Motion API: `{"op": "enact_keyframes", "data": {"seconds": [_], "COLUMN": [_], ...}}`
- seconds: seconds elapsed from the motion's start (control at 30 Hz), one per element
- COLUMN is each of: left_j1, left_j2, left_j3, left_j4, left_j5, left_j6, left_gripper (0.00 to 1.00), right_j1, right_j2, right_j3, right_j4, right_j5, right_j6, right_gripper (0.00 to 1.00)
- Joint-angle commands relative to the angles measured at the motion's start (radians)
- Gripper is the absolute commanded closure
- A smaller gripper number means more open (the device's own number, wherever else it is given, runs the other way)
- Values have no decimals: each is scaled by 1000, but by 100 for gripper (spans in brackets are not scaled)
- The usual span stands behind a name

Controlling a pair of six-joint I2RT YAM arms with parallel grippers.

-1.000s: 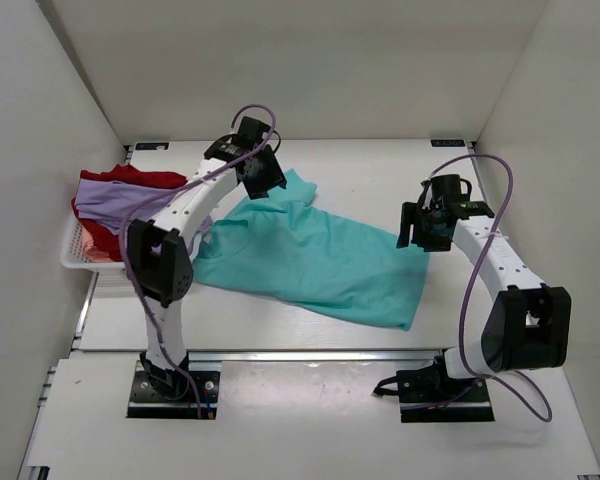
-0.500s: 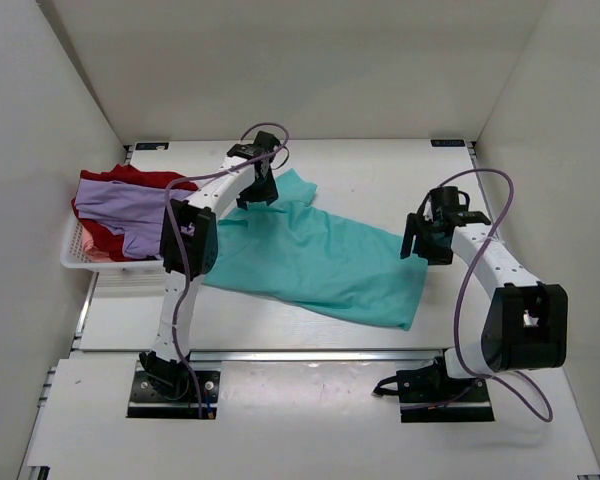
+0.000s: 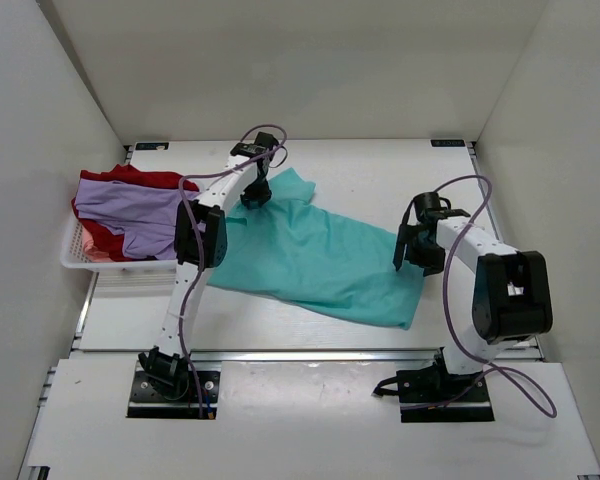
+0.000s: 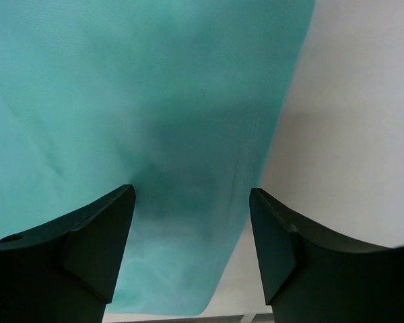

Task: Fold and stack the t-shirts
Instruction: Flatten out the tshirt

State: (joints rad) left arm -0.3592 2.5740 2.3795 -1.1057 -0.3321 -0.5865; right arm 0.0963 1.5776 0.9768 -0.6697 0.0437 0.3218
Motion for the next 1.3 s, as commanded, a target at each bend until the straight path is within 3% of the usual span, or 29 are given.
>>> {"op": "enact_keyframes", "data": {"seconds": [0.0,0.03,0.07,0.13,0.2,0.47,0.77,0.9,1.0,1.1,1.13,1.17,1.27], "left_j1": [-21,-23,-23,-27,-18,-11,-17,-21,-21,-32,-46,-55,-95], "left_j2": [-9,-14,-18,-31,-38,-291,-687,-822,-870,-867,-859,-841,-717], "left_j3": [26,12,1,0,-6,-37,-368,-410,-480,-560,-574,-569,-492], "left_j4": [-49,-42,-42,-51,-57,-48,1,-3,16,50,73,87,104], "left_j5": [-7,5,17,21,18,22,27,41,65,97,96,87,83], "left_j6": [28,39,48,53,63,48,53,59,74,86,79,85,106], "left_gripper": [56,70,85,100,100,100,100,100,100,100,95,83,66], "right_j1": [-12,-17,-18,-20,-21,-10,-70,-89,-167,-164,-155,-138,-133], "right_j2": [42,57,76,93,114,-46,-358,-451,-573,-585,-579,-574,-561], "right_j3": [39,51,56,68,82,128,57,66,4,-59,-70,-73,-93], "right_j4": [7,10,10,16,22,16,-14,-60,-31,-19,-18,-18,15], "right_j5": [42,32,7,-8,-25,-8,-62,-47,-109,-131,-122,-119,-129], "right_j6": [29,33,27,19,13,-20,-50,-56,-55,-69,-66,-61,-38], "right_gripper": [33,34,42,57,100,100,100,100,100,100,100,100,100]}}
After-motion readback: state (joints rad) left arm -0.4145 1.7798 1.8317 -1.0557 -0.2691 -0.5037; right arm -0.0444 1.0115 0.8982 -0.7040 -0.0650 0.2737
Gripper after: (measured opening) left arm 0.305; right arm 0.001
